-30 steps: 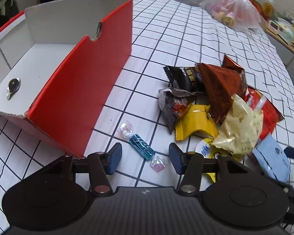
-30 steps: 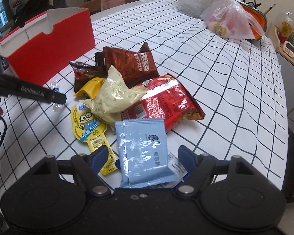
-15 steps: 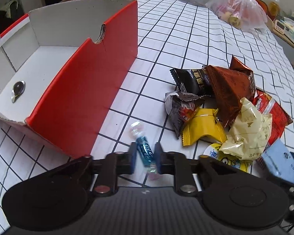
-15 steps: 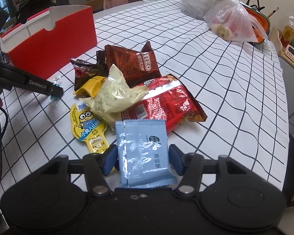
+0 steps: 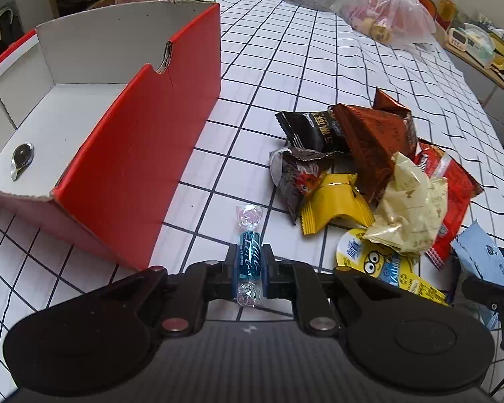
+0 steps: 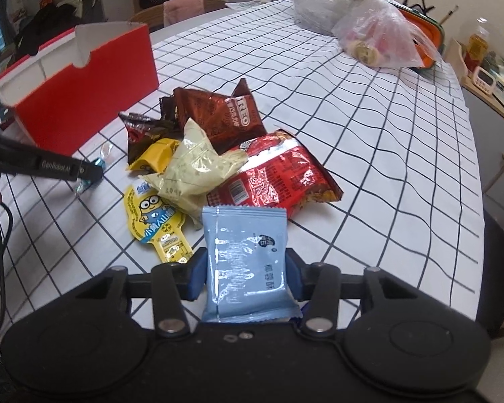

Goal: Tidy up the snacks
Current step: 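Grasp the blue-wrapped candy with the left gripper while the right grasps the blue packet, then carry the candy and blue packet over the red box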

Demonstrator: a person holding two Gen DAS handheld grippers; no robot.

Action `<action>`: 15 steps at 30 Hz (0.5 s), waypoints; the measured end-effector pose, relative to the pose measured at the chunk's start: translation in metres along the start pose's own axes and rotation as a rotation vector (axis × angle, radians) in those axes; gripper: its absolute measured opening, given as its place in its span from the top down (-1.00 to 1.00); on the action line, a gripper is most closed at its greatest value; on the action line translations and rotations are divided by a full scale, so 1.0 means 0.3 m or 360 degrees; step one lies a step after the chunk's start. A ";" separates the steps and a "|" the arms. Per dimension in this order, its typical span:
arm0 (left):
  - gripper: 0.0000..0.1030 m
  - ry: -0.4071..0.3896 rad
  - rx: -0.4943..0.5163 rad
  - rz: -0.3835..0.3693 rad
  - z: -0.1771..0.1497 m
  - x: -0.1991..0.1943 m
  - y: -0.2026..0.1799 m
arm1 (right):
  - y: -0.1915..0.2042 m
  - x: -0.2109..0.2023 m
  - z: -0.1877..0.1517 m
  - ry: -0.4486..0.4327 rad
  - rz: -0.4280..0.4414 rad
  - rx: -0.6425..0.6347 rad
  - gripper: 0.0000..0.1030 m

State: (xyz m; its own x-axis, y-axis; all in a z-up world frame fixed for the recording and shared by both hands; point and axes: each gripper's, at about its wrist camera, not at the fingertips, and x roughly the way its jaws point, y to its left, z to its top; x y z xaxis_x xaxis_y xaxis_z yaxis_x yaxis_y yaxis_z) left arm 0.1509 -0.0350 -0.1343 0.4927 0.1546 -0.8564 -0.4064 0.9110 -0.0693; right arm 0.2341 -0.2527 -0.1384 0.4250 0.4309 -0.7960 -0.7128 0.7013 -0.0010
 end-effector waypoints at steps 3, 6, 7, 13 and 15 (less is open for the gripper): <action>0.76 -0.0003 0.0004 -0.0030 -0.003 -0.020 0.005 | 0.005 -0.030 0.001 -0.0016 -0.0001 0.0037 0.11; 0.76 0.0003 0.0005 -0.0063 -0.004 -0.045 0.013 | 0.017 -0.059 0.006 -0.0027 0.0002 0.0075 0.11; 0.76 0.0010 0.0002 -0.0074 -0.002 -0.055 0.016 | 0.024 -0.070 0.009 -0.0030 0.0000 0.0078 0.11; 0.76 -0.0014 0.0032 -0.0173 0.009 -0.133 0.033 | 0.076 -0.128 0.039 -0.0060 0.0002 0.0104 0.11; 0.76 -0.0022 0.0050 -0.0209 0.011 -0.161 0.038 | 0.098 -0.147 0.053 -0.0071 -0.0002 0.0108 0.11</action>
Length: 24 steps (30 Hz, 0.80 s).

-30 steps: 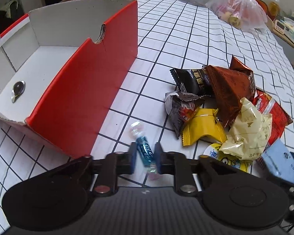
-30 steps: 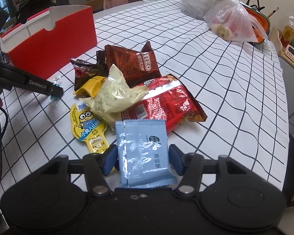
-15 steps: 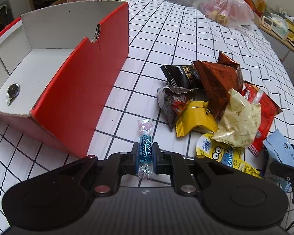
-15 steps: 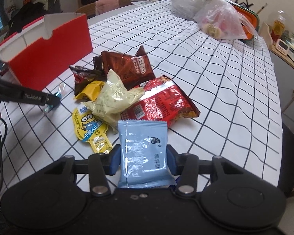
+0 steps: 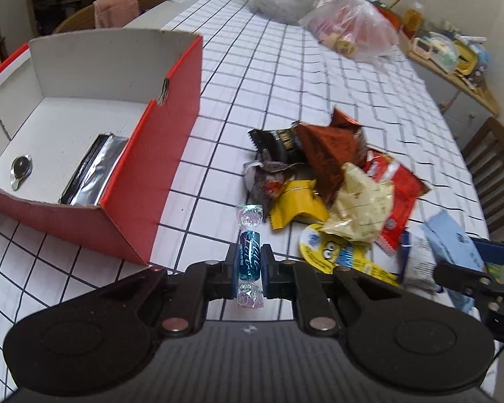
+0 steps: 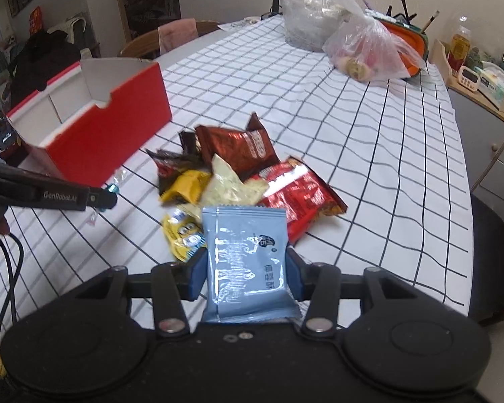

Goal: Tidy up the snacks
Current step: 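Carry the candy and blue packet over the red box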

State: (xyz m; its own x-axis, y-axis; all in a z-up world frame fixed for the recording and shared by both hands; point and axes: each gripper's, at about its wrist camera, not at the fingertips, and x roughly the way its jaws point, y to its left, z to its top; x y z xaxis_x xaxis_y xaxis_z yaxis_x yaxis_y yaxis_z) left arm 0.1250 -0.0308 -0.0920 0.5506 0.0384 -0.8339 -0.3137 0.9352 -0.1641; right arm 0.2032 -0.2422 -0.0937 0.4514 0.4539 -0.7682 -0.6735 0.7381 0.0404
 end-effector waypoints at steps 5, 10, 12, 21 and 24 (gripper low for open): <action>0.76 -0.0019 0.0030 -0.0071 0.019 -0.068 0.023 | 0.066 -0.042 0.040 -0.0035 -0.0012 0.0007 0.11; 0.76 -0.0036 0.0068 -0.0116 0.051 -0.134 0.063 | 0.144 -0.070 0.099 -0.0070 -0.0016 0.0015 0.11; 0.76 -0.0053 0.0084 -0.0120 0.065 -0.156 0.084 | 0.180 -0.074 0.123 -0.0086 -0.0008 0.0017 0.11; 0.76 -0.0108 0.0113 -0.0124 0.137 -0.221 0.234 | 0.362 -0.034 0.231 -0.0125 0.0023 -0.0004 0.11; 0.76 -0.0118 0.0119 -0.0111 0.159 -0.230 0.294 | 0.423 -0.003 0.267 -0.0128 0.0033 -0.0006 0.11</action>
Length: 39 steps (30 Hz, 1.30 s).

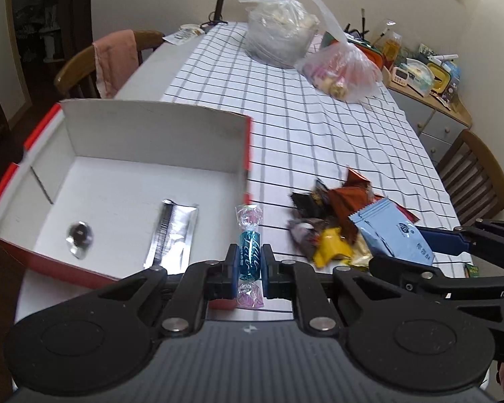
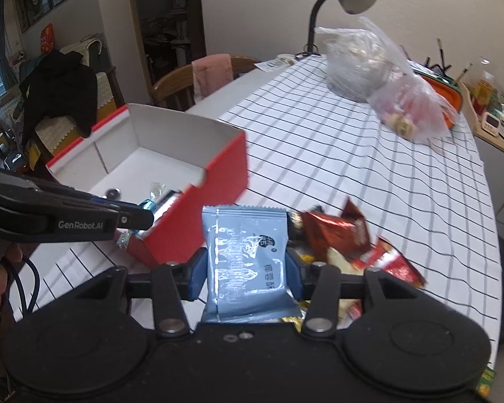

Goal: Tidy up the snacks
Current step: 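Carry the candy and blue packet over the red box, then lower both items into the box and open both grippers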

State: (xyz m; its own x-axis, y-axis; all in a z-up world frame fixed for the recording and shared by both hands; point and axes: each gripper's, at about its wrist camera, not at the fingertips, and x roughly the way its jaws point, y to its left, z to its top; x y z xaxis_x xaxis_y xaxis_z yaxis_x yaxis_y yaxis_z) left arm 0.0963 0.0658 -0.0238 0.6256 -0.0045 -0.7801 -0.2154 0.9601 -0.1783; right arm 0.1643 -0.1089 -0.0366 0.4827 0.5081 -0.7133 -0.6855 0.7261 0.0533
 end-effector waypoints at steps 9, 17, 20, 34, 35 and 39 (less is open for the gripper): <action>0.76 -0.0029 0.0020 0.0067 0.066 -0.012 0.219 | 0.173 0.134 0.098 0.0008 0.0007 -0.0015 0.11; 0.76 -0.0013 0.0103 0.0128 0.129 0.030 0.397 | 0.302 0.300 0.175 0.0069 0.0020 -0.0045 0.11; 0.76 0.0038 0.0118 0.0144 0.149 0.067 0.456 | 0.348 0.364 0.196 0.0107 0.0016 -0.0077 0.11; 0.76 0.0326 0.0231 0.0171 0.179 0.276 0.563 | 0.426 0.618 0.221 0.0381 0.0021 -0.0110 0.12; 0.76 0.0347 0.0243 0.0174 0.181 0.290 0.560 | 0.427 0.626 0.220 0.0397 0.0015 -0.0111 0.12; 0.76 0.0416 0.0277 0.0188 0.175 0.328 0.554 | 0.431 0.650 0.214 0.0458 -0.0007 -0.0117 0.11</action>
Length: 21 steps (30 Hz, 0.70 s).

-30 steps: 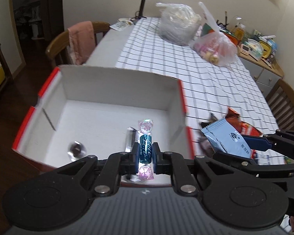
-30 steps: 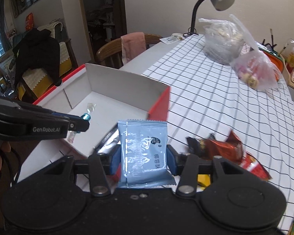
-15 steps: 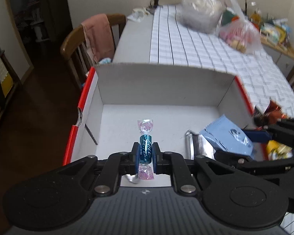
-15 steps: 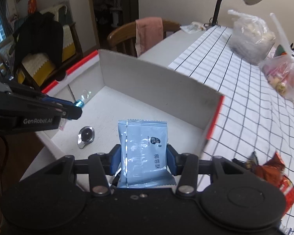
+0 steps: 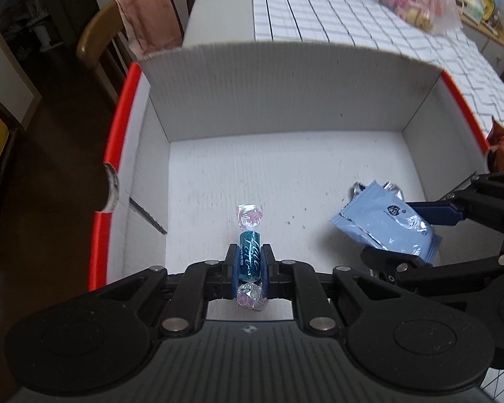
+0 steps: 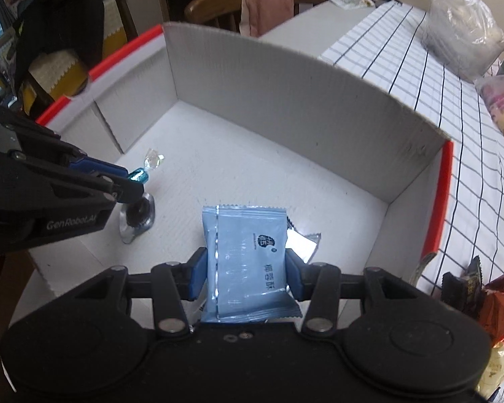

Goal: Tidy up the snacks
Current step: 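Lower both items into the box and open both grippers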

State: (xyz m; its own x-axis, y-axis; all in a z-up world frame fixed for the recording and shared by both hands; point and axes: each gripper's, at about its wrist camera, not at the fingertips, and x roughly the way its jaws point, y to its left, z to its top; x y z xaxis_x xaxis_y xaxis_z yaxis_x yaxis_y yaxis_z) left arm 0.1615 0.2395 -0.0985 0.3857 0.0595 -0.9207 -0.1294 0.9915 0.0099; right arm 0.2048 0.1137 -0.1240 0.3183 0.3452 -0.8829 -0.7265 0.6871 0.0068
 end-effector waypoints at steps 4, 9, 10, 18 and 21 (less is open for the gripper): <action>0.76 0.0036 0.0010 0.0015 -0.005 0.024 -0.002 | 0.011 0.016 -0.004 0.0031 -0.0003 -0.0009 0.11; 0.76 0.0053 0.0025 0.0018 -0.017 0.035 -0.010 | 0.007 0.026 -0.004 0.0043 0.0007 0.0013 0.09; 0.76 0.0058 0.0022 0.0018 -0.018 0.037 -0.011 | 0.006 0.026 -0.003 0.0046 0.0010 0.0016 0.08; 0.56 0.0039 0.0013 -0.0001 -0.024 0.020 -0.014 | -0.008 0.011 -0.006 0.0039 0.0034 0.0065 -0.02; 0.43 0.0010 -0.0002 -0.0011 -0.024 0.001 -0.007 | -0.011 -0.013 -0.008 0.0014 0.0048 0.0082 -0.04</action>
State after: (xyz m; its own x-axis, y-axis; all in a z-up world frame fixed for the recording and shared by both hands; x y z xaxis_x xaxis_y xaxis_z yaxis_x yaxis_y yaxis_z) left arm 0.1554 0.2367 -0.1015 0.3806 0.0519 -0.9233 -0.1277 0.9918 0.0032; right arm 0.2046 0.1084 -0.1217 0.2911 0.3609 -0.8860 -0.7032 0.7087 0.0577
